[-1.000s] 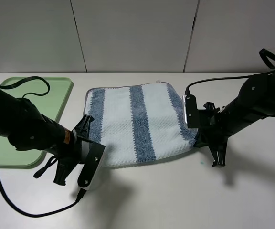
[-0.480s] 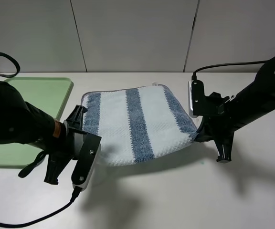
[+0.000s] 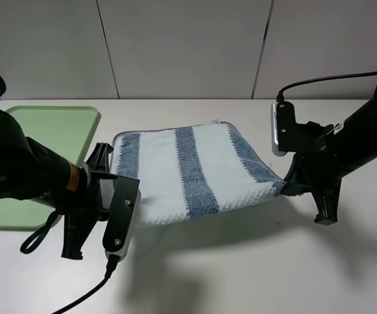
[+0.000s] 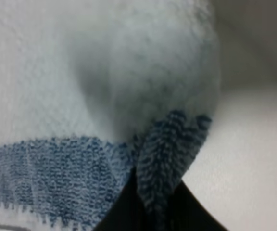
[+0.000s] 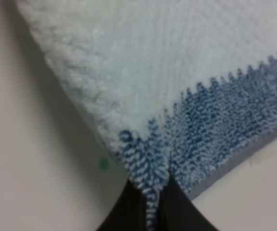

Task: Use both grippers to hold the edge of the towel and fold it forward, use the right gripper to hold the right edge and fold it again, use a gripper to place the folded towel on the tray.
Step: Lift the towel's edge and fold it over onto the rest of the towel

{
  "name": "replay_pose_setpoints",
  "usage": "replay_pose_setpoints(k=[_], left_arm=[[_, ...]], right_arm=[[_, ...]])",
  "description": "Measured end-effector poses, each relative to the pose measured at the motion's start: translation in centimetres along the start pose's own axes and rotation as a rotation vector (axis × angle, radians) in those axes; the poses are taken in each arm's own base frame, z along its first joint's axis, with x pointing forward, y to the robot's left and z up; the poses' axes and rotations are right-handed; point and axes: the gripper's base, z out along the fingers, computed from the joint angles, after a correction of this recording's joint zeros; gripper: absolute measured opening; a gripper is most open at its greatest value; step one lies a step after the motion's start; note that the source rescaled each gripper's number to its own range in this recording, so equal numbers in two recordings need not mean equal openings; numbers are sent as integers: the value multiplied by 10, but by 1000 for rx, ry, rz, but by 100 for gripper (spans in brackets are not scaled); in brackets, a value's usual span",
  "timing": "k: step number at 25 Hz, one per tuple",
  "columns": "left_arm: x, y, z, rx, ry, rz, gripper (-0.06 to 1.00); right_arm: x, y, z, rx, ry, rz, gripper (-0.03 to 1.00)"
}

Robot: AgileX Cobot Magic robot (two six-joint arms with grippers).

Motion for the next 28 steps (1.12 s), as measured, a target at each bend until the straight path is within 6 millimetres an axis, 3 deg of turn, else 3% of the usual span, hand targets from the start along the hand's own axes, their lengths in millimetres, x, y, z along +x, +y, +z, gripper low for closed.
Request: replay_pose_setpoints(k=[18,28], left_arm=[[-29,-5,-36,-28,-51,-85,0],[-32,-10,-55,-35,-62,-167,0]], right_arm=[[7,23,-52,-35,52,40,0],[10,36,-73,-57,59,79,0]])
